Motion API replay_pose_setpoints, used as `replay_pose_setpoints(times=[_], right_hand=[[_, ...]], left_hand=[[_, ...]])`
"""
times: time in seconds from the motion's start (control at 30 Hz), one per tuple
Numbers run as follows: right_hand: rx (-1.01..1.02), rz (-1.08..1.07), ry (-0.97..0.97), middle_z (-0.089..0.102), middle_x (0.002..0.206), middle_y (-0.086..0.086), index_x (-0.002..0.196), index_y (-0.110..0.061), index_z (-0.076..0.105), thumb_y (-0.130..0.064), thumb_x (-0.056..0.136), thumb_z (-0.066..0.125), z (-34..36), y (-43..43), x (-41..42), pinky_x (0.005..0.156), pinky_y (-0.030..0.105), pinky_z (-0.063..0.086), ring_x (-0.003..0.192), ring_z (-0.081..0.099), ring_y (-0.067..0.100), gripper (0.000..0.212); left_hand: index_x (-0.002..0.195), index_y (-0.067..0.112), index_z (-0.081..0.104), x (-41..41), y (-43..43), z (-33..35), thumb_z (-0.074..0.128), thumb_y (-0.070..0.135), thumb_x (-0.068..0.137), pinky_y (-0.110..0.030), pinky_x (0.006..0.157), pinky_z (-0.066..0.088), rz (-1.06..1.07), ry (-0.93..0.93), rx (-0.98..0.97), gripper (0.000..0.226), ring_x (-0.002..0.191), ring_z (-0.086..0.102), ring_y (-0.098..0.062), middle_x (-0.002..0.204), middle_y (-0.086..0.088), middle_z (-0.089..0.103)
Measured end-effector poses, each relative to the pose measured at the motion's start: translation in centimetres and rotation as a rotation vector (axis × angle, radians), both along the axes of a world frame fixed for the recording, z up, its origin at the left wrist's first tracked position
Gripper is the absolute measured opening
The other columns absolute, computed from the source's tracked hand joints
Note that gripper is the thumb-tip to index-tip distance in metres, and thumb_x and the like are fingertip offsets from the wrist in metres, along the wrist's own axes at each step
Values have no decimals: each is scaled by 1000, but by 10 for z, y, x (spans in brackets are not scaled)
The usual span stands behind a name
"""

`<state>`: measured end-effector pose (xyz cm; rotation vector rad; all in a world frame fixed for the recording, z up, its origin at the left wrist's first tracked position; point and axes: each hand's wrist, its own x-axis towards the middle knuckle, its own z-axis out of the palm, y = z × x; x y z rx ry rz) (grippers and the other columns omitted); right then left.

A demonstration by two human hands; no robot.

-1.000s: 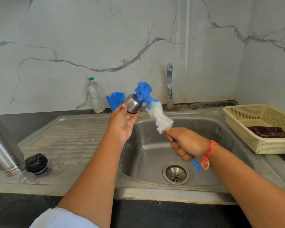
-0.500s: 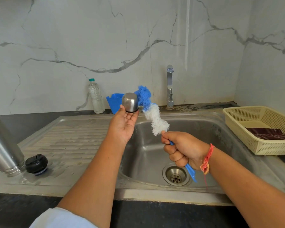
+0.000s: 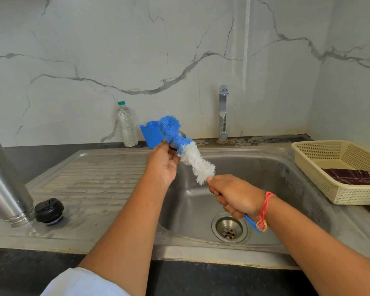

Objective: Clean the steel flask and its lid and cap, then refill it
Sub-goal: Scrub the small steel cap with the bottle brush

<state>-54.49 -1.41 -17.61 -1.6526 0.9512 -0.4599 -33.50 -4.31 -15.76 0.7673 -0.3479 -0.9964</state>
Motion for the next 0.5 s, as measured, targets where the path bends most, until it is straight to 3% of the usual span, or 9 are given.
replay_pose_setpoints(times=[0.2,0.3,0.4,0.5], right_hand=[[-157,-61,47,30,55,-3,79,-18,41,-42,107,37,1,-6,0,42,21,18,41,21,11,37],[-88,-77,-14,29,56,-3,78,-19,40,-42,107,37,1,-3,-1,42,20,15,41,19,10,37],[-36,-105,-73,28,57,-3,75,-21,39,-40,107,37,2,-3,-4,43,20,14,42,18,10,38],[0,-52,-51,27,57,-3,72,-22,37,-42,107,38,1,-4,-4,41,17,14,42,17,10,40]], left_hand=[[122,4,64,-8,1,-4,53,13,108,-39,84,64,-49,-121,13,20,93,76,-20,114,-13,75],[125,5,61,-4,0,-1,51,16,109,-34,75,63,8,-99,21,22,92,75,-18,106,-9,75],[126,6,58,6,1,-3,50,17,109,-38,91,59,46,-60,35,22,111,72,-25,125,-17,70],[115,11,59,9,2,-1,49,16,110,-44,104,54,64,-44,27,12,114,70,-27,127,-19,69]])
